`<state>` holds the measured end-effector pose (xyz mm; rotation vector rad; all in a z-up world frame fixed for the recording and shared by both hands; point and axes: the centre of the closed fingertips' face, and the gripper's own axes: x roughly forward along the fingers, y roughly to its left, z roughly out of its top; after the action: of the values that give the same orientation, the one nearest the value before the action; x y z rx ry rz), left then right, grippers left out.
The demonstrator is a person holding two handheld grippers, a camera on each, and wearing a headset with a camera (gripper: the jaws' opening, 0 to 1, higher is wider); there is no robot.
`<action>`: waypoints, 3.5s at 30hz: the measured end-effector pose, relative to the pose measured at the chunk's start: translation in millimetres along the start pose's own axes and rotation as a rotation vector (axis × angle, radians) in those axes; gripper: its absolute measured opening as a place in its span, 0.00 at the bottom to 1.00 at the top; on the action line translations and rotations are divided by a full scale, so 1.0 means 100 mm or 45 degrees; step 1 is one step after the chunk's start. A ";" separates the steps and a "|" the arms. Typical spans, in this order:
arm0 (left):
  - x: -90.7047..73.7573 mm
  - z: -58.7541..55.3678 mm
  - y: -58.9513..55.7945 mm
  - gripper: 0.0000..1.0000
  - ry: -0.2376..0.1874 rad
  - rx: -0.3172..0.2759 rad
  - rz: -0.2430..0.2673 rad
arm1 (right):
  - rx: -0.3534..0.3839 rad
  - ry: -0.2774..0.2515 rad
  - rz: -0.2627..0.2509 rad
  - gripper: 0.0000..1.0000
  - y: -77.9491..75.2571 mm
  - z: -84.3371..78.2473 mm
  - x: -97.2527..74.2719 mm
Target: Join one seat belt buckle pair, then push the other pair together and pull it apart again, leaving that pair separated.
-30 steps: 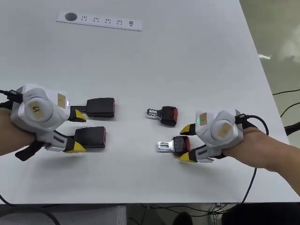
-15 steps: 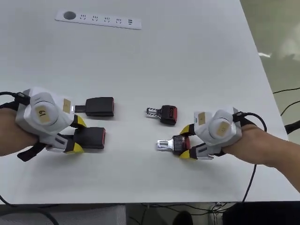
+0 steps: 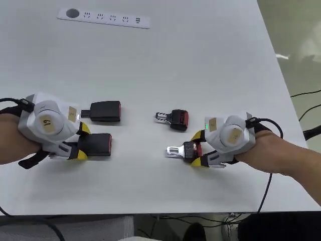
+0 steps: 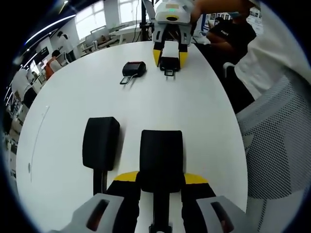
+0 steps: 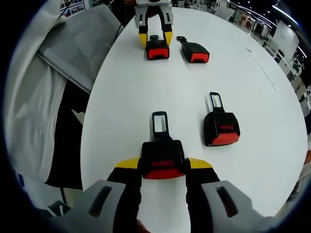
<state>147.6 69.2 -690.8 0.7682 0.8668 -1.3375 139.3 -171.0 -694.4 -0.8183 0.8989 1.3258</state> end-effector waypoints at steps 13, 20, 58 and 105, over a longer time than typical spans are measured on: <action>0.02 0.04 -0.06 0.32 0.018 0.031 -0.023 | 0.014 0.011 -0.009 0.34 0.00 -0.01 -0.01; 0.03 0.04 -0.05 0.32 0.026 0.025 -0.023 | 0.020 0.020 -0.018 0.34 0.01 0.00 -0.01; 0.06 0.08 -0.08 0.32 0.023 0.000 -0.008 | 0.041 -0.120 -0.049 0.34 0.10 1.01 0.48; 0.05 0.05 -0.05 0.30 0.054 0.066 -0.039 | 0.002 -0.226 -0.014 0.30 0.15 1.47 0.64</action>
<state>143.6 61.7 -692.8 0.8290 0.8835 -1.3793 137.5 -10.5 -686.8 -0.6915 0.7542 1.3653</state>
